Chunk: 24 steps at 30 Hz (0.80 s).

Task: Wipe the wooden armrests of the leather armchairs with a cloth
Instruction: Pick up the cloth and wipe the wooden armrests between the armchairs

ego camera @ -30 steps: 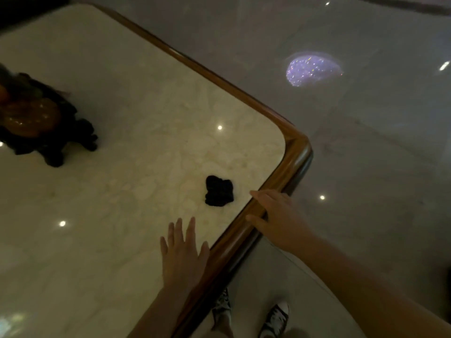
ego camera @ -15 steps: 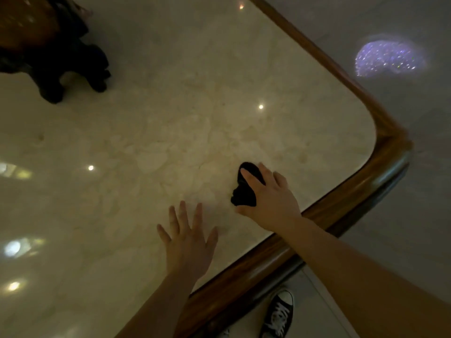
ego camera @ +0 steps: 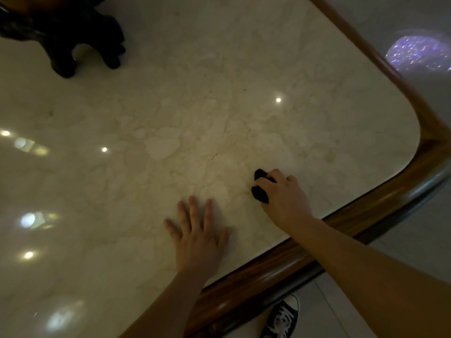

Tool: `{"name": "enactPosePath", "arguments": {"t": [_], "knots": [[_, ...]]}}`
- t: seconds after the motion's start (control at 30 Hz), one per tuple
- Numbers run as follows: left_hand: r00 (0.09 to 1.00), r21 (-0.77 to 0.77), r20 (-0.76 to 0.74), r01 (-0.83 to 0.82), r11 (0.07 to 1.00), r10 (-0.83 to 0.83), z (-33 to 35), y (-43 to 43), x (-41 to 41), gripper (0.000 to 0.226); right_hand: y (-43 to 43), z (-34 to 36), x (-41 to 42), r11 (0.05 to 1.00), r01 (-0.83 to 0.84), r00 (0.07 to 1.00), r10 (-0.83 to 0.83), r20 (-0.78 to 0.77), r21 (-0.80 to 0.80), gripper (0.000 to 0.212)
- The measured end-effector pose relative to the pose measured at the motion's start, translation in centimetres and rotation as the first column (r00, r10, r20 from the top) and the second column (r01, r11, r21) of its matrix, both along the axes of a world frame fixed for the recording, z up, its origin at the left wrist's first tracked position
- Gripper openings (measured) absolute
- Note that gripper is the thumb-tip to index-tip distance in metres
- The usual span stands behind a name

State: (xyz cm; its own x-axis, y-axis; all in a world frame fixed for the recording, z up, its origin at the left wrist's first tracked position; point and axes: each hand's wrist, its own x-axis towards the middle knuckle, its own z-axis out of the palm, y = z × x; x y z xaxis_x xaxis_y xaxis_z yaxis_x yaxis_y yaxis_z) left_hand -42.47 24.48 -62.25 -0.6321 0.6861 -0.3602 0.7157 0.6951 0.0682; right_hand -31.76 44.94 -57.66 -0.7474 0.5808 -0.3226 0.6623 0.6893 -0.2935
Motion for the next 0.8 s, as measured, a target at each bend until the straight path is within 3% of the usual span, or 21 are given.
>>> {"name": "enactPosePath", "arguments": {"t": [0.13, 0.37, 0.6, 0.8], "knots": [[1.000, -0.036, 0.016, 0.004, 0.999, -0.003, 0.4, 0.0, -0.3, 0.081, 0.2, 1.0, -0.2, 0.994, 0.060, 0.994, -0.068, -0.088, -0.091, 0.040], [0.996, -0.120, 0.090, 0.012, 0.993, -0.001, 2.6, 0.8, -0.8, 0.080, 0.3, 4.2, 0.4, 0.984, 0.142, 0.976, -0.157, -0.150, -0.107, 0.041], [0.991, -0.157, 0.133, 0.029, 0.987, -0.008, 10.7, 2.4, -0.7, 0.077, 0.8, 12.1, 2.9, 0.966, 0.236, 0.946, -0.254, -0.202, -0.108, 0.043], [0.988, -0.052, 0.107, 0.120, 0.991, -0.114, 18.3, 3.6, 0.9, 0.073, 0.3, 19.3, 6.5, 0.939, 0.325, 0.911, -0.342, -0.232, -0.111, 0.044]]}}
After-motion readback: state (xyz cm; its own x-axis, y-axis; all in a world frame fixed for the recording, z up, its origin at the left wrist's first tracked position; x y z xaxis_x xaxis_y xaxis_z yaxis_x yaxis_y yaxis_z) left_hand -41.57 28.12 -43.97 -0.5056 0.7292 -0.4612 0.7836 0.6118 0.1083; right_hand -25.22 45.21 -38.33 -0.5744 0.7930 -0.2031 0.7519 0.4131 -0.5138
